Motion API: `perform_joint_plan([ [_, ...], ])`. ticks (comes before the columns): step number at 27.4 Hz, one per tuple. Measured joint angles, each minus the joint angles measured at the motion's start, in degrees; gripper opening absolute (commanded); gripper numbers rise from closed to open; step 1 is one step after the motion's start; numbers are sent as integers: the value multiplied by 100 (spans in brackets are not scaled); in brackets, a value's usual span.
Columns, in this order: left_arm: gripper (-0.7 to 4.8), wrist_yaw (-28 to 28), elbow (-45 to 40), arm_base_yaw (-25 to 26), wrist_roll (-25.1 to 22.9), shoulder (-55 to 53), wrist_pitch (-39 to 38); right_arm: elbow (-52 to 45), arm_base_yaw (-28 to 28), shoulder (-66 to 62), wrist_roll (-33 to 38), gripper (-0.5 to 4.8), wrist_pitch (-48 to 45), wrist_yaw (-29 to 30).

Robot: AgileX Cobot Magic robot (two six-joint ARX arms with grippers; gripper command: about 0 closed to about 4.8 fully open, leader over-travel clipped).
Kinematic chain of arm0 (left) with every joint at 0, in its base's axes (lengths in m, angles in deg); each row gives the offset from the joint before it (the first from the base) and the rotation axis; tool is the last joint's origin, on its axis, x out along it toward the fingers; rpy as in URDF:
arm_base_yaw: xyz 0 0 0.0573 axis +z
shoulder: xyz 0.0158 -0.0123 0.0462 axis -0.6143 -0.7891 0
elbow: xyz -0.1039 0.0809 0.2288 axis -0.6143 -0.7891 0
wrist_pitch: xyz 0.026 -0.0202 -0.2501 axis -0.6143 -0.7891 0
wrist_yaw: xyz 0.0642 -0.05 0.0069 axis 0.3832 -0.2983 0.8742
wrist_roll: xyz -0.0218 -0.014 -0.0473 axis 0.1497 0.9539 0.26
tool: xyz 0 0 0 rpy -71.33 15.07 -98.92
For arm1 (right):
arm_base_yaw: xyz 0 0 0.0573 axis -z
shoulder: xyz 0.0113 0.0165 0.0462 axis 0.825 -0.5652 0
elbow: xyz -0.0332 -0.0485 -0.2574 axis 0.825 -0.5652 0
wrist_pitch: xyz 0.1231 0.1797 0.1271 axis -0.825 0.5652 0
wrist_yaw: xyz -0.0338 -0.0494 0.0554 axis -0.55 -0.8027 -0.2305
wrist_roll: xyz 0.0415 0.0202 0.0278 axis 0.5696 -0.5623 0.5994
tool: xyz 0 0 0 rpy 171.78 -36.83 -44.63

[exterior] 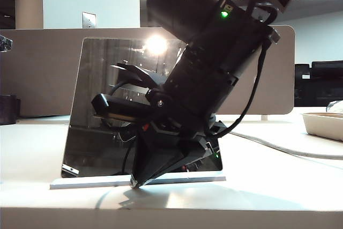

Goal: Push the base of the mirror on the table to move it forward for a short distance.

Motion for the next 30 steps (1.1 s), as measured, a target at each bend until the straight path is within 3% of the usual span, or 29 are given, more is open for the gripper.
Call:
perform_joint_plan([
  [15, -1, 0, 0, 2, 0, 0, 2, 98, 444, -264, -103, -5, -461, -63],
  [30, -1, 2, 0, 2, 0, 0, 0, 1510, 616, -1416, -155, -5, -496, -74],
])
